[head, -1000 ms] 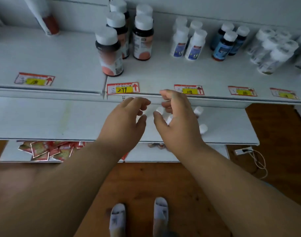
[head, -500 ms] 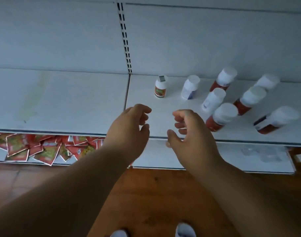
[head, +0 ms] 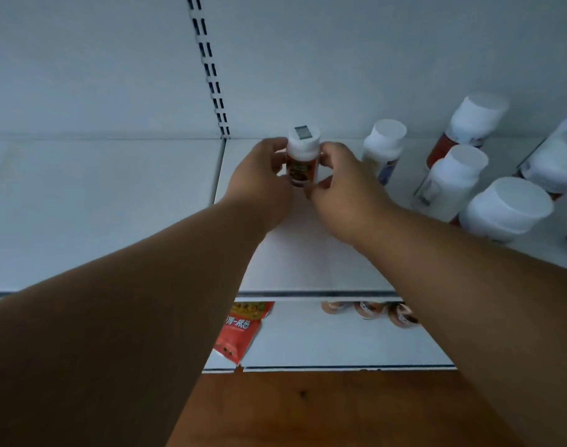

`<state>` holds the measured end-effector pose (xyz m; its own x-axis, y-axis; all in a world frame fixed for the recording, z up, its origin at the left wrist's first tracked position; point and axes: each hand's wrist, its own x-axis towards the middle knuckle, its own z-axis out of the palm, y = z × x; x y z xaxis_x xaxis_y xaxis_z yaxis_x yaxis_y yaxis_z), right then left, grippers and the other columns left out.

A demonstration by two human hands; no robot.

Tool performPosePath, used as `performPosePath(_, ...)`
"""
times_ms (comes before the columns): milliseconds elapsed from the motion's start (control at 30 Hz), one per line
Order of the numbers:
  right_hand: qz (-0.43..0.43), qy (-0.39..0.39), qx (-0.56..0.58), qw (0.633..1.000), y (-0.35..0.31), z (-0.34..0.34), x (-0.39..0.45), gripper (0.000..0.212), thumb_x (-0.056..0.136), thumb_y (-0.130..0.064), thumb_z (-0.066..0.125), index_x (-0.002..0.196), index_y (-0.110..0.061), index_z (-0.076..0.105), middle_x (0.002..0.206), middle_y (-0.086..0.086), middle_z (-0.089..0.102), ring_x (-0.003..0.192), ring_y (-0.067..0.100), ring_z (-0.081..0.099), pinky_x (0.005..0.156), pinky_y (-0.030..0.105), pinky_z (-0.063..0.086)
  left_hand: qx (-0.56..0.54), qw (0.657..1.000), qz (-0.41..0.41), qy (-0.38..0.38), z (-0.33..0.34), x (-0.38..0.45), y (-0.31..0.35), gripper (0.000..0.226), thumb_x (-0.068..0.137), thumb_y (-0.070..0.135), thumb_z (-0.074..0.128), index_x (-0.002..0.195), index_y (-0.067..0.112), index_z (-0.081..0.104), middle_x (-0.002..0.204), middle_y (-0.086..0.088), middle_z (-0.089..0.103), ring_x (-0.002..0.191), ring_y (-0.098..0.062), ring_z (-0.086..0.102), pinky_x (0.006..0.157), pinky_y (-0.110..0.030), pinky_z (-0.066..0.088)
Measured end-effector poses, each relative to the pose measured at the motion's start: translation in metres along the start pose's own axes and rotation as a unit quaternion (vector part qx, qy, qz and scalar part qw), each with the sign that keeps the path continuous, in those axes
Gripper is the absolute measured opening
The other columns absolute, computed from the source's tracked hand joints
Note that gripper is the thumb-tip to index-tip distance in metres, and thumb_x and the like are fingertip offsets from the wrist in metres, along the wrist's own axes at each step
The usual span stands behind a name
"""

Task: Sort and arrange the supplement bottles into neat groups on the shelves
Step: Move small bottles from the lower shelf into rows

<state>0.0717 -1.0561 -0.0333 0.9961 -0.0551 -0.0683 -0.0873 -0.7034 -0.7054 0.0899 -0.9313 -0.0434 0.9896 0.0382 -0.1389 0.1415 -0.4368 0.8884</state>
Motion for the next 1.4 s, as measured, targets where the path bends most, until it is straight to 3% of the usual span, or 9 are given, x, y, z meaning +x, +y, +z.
performPosePath(133,0.004,-0.009,0.05,0.999,-0.017,-0.003,-0.034,0.052,0.09,-0.022,0.066,0.137,-0.022,0.043,0.127,-0.001,0.059,0.11,0.02,0.06,0.095,0.042,0.05,-0.009,1.0,-0.022,0.02,-0.026,-0.045,0.009,0.03,0.091,0.015,0.067,0.115,0.031,0.06,0.095,0.008,0.069,0.086,-0.011,0.068,0.063,-0.025,0.05)
performPosePath(267,0.023,-0.066,0.12,0.99,-0.06,-0.023,-0.107,0.051,0.09,-0.023,0.069,0.136,-0.027,0.047,0.112,-0.007,0.062,0.096,0.011,0.063,0.081,0.033,0.055,-0.09,0.992,-0.089,-0.007,-0.082,-0.124,0.023,0.038,0.086,0.011,0.073,0.118,0.029,0.062,0.094,-0.006,0.071,0.086,-0.024,0.074,0.084,-0.046,0.06)
performPosePath(433,0.003,-0.159,0.161,0.974,-0.16,-0.084,-0.202,0.044,0.09,-0.024,0.07,0.125,-0.035,0.046,0.101,-0.015,0.059,0.091,0.006,0.064,0.077,0.025,0.055,-0.121,0.986,-0.116,-0.013,-0.172,-0.242,0.096,0.059,0.091,0.003,0.066,0.13,0.045,0.055,0.106,-0.004,0.068,0.088,-0.019,0.074,0.084,-0.044,0.06)
performPosePath(633,-0.073,-0.232,0.135,0.961,-0.302,-0.171,-0.307,0.041,0.086,-0.029,0.072,0.117,-0.042,0.048,0.093,-0.018,0.059,0.087,0.007,0.064,0.085,0.041,0.055,-0.161,0.977,-0.127,0.056,-0.281,-0.386,0.209,0.059,0.093,-0.002,0.06,0.119,0.05,0.06,0.101,-0.012,0.063,0.089,-0.029,0.064,0.091,-0.059,0.054)
performPosePath(733,-0.126,-0.246,0.132,0.952,-0.367,-0.195,-0.34,0.044,0.087,-0.03,0.072,0.121,-0.042,0.047,0.094,-0.016,0.06,0.084,0.003,0.064,0.084,0.034,0.055,-0.174,0.976,-0.101,0.08,-0.336,-0.431,0.25,0.056,0.095,-0.002,0.058,0.124,0.047,0.058,0.106,-0.017,0.061,0.09,-0.038,0.065,0.087,-0.06,0.055)
performPosePath(800,-0.154,-0.247,0.126,0.949,-0.403,-0.203,-0.356,0.045,0.087,-0.03,0.072,0.121,-0.041,0.046,0.097,-0.013,0.061,0.082,0.003,0.064,0.08,0.028,0.056,-0.164,0.98,-0.078,0.084,-0.371,-0.453,0.267,0.056,0.095,-0.001,0.059,0.124,0.047,0.058,0.103,-0.012,0.059,0.086,-0.03,0.069,0.085,-0.063,0.054)
performPosePath(900,-0.17,-0.244,0.144,0.944,-0.448,-0.197,-0.373,0.045,0.087,-0.026,0.072,0.122,-0.039,0.046,0.1,-0.009,0.061,0.082,0.004,0.065,0.072,0.02,0.057,-0.13,0.986,-0.054,0.086,-0.419,-0.469,0.275,0.056,0.096,0.006,0.061,0.123,0.054,0.054,0.107,-0.007,0.06,0.089,-0.023,0.071,0.083,-0.06,0.056)
performPosePath(1100,-0.145,-0.185,0.199,0.951,-0.497,-0.171,-0.37,0.043,0.086,-0.024,0.073,0.117,-0.04,0.048,0.099,-0.011,0.065,0.087,0.007,0.068,0.08,0.037,0.059,-0.054,0.995,-0.02,0.086,-0.478,-0.448,0.282,0.057,0.095,0.013,0.063,0.126,0.059,0.048,0.107,0.007,0.062,0.084,-0.012,0.069,0.08,-0.041,0.061)
performPosePath(1400,-0.129,-0.13,0.171,0.968,-0.523,-0.17,-0.252,0.042,0.087,-0.023,0.073,0.114,-0.041,0.046,0.099,-0.019,0.064,0.087,0.0,0.065,0.078,0.022,0.054,-0.092,0.99,0.007,0.103,-0.482,-0.319,0.295,0.052,0.096,0.017,0.064,0.119,0.059,0.044,0.11,0.017,0.065,0.088,-0.003,0.07,0.078,-0.031,0.059)
